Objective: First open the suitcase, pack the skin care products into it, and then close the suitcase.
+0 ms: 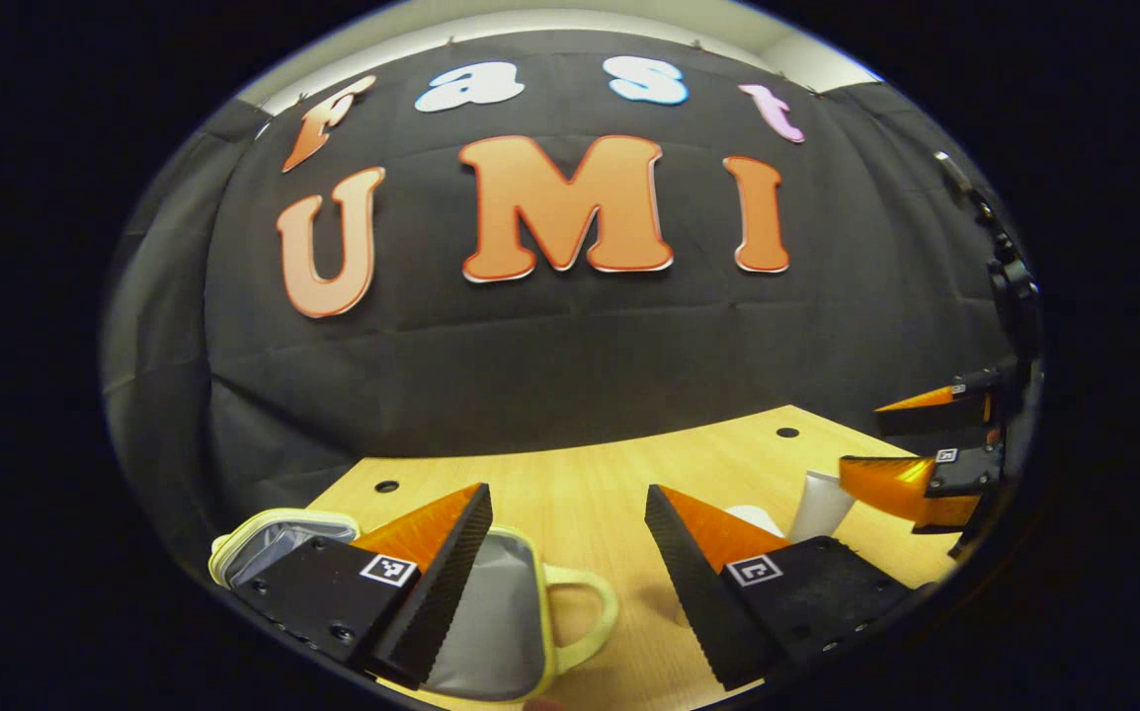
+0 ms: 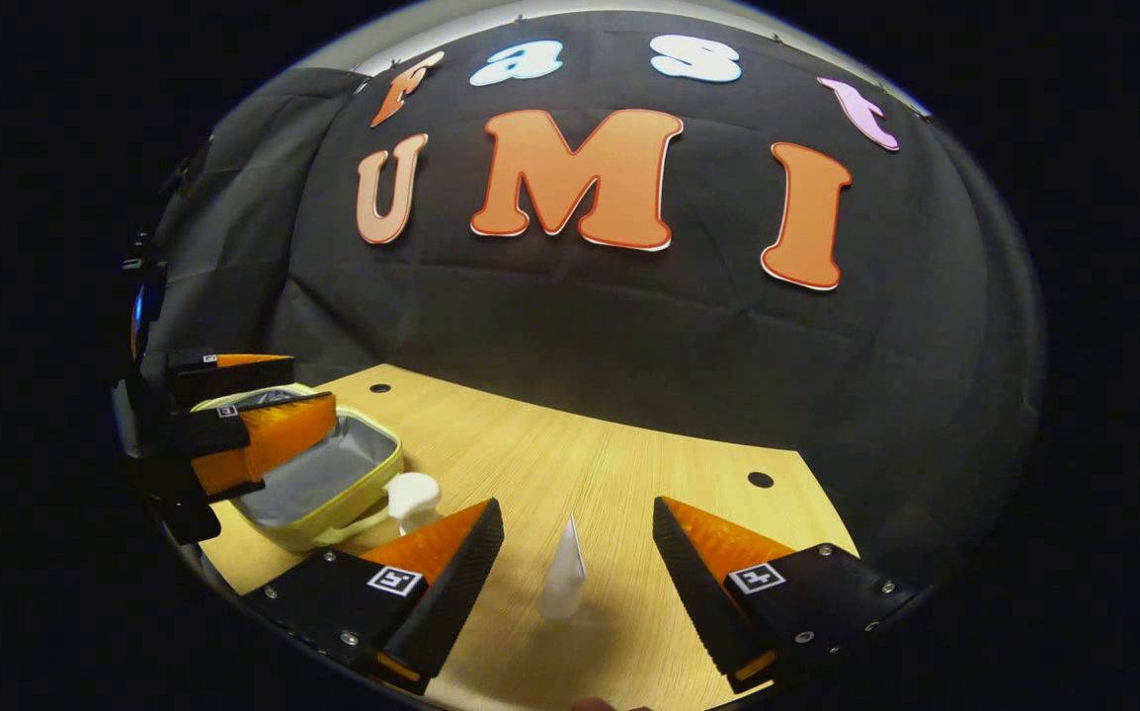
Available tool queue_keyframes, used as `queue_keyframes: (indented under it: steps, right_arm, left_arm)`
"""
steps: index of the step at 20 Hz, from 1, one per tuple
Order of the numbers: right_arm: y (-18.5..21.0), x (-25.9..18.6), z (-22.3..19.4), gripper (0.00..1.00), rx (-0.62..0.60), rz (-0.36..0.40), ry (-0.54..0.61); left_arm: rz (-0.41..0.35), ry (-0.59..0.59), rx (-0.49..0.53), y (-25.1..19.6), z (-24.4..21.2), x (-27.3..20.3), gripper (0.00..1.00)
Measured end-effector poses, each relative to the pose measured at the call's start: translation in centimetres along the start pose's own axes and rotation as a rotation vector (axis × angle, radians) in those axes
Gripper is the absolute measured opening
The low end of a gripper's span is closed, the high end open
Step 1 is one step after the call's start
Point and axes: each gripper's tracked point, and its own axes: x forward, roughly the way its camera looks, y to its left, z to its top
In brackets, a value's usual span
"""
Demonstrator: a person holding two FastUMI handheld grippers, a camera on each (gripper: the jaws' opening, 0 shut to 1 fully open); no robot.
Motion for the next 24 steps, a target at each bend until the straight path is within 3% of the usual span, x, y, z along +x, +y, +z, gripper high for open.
queue_keyframes:
  steps: [6, 12, 23, 24]
  right_arm:
    - [0.6, 1.4, -3.8, 0.97, -0.052, 0.060, 0.038]
    - [0.4, 3.2, -7.8, 0.97, -0.045, 0.070, 0.081]
    - [1.3, 6.3, -12.5, 0.98, -0.030, 0.112, 0.140]
    - [1.6, 6.5, -12.8, 0.98, -0.027, 0.125, 0.145]
  left_arm:
    - [-0.102, -0.024, -0.007, -4.9, -0.8, 0.5, 0.99]
    - [-0.197, -0.082, 0.022, -8.4, -0.7, 1.0, 0.99]
    - [-0.259, 0.155, -0.031, -11.1, -13.0, 5.6, 0.99]
    - [-0.264, 0.169, -0.045, -11.2, -13.9, 5.9, 0.93]
